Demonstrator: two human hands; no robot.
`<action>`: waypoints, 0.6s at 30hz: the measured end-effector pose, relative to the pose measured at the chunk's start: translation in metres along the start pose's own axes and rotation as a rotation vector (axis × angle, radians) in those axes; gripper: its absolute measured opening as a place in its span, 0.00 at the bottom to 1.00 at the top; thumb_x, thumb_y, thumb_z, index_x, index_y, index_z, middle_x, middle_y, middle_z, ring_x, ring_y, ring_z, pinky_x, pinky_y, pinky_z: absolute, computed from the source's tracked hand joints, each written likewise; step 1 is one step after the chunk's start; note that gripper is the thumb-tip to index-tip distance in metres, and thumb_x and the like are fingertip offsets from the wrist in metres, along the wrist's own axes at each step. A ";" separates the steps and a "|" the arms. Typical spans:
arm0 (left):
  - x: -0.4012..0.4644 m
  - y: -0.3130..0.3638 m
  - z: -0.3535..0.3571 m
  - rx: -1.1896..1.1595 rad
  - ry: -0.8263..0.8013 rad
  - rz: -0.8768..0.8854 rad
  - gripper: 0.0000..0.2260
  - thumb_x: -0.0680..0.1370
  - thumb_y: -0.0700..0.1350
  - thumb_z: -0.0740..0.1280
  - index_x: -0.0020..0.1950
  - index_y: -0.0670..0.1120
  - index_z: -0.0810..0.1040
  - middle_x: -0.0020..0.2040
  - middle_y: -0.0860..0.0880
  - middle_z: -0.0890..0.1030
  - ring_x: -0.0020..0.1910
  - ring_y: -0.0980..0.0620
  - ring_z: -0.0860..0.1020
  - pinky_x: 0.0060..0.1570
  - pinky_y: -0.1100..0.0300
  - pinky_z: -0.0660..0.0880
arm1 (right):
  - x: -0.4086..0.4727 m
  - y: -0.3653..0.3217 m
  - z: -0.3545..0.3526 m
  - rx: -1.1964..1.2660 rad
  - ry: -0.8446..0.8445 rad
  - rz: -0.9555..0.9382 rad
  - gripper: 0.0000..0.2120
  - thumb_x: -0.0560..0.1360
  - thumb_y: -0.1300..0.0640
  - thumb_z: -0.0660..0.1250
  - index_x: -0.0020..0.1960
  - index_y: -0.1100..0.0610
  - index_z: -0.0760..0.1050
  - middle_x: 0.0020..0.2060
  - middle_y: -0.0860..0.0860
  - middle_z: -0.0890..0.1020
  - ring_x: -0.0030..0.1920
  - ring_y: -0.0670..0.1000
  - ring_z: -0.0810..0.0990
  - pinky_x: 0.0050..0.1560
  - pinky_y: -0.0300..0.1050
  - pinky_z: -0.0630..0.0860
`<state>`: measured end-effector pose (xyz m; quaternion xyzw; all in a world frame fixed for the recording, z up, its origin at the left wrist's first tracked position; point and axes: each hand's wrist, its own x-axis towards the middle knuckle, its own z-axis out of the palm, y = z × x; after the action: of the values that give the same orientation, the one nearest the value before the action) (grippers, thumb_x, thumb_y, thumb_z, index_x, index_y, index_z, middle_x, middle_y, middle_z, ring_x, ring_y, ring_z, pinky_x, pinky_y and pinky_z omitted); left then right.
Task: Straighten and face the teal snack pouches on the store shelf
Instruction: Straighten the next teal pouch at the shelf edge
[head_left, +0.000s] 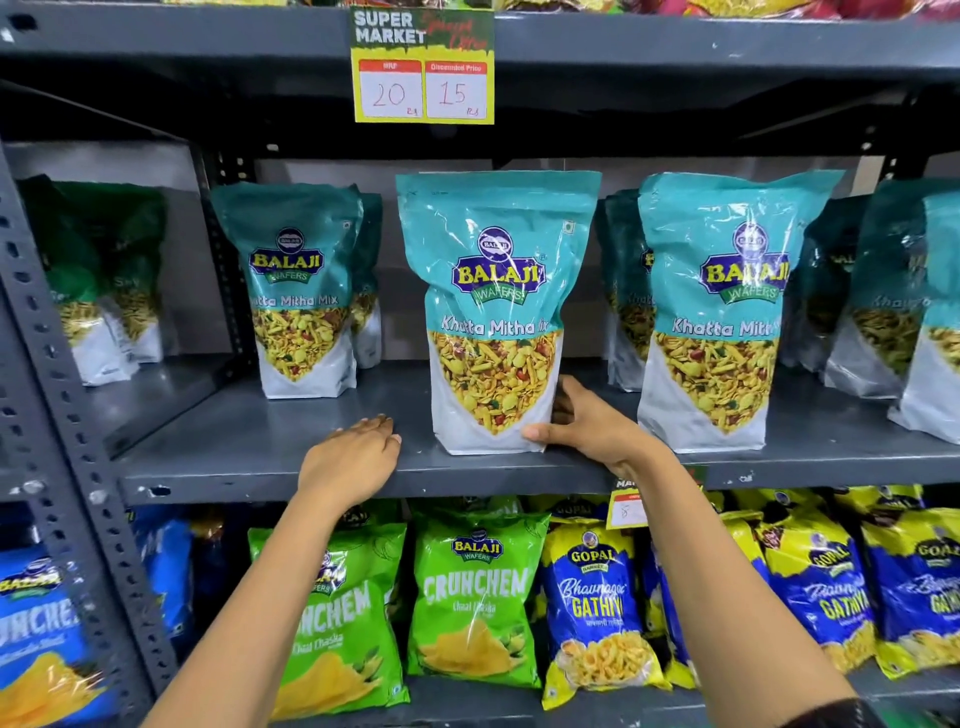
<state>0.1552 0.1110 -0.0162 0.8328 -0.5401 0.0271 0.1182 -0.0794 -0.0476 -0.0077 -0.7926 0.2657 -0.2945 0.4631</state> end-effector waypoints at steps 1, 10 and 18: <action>-0.001 0.000 -0.001 0.000 -0.003 -0.003 0.22 0.83 0.49 0.48 0.77 0.45 0.59 0.79 0.48 0.58 0.78 0.51 0.58 0.78 0.52 0.55 | -0.001 0.000 0.000 -0.004 -0.003 -0.003 0.35 0.68 0.56 0.77 0.69 0.56 0.64 0.64 0.53 0.77 0.64 0.52 0.76 0.68 0.52 0.72; -0.010 0.005 -0.012 -0.008 -0.022 -0.011 0.22 0.83 0.49 0.48 0.76 0.45 0.60 0.79 0.49 0.58 0.77 0.51 0.58 0.76 0.53 0.56 | -0.016 -0.010 0.005 0.001 0.176 -0.083 0.47 0.60 0.49 0.80 0.72 0.55 0.59 0.63 0.52 0.74 0.62 0.52 0.76 0.64 0.47 0.73; -0.027 -0.066 -0.033 0.020 -0.007 -0.086 0.21 0.84 0.49 0.48 0.77 0.46 0.60 0.79 0.50 0.59 0.76 0.48 0.61 0.75 0.52 0.57 | -0.031 -0.069 0.083 0.105 0.445 -0.483 0.15 0.69 0.60 0.76 0.47 0.51 0.71 0.37 0.46 0.76 0.36 0.41 0.75 0.43 0.36 0.74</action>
<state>0.2065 0.1682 -0.0001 0.8565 -0.5039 0.0247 0.1090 -0.0311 0.0514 0.0139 -0.7240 0.1493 -0.5750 0.3506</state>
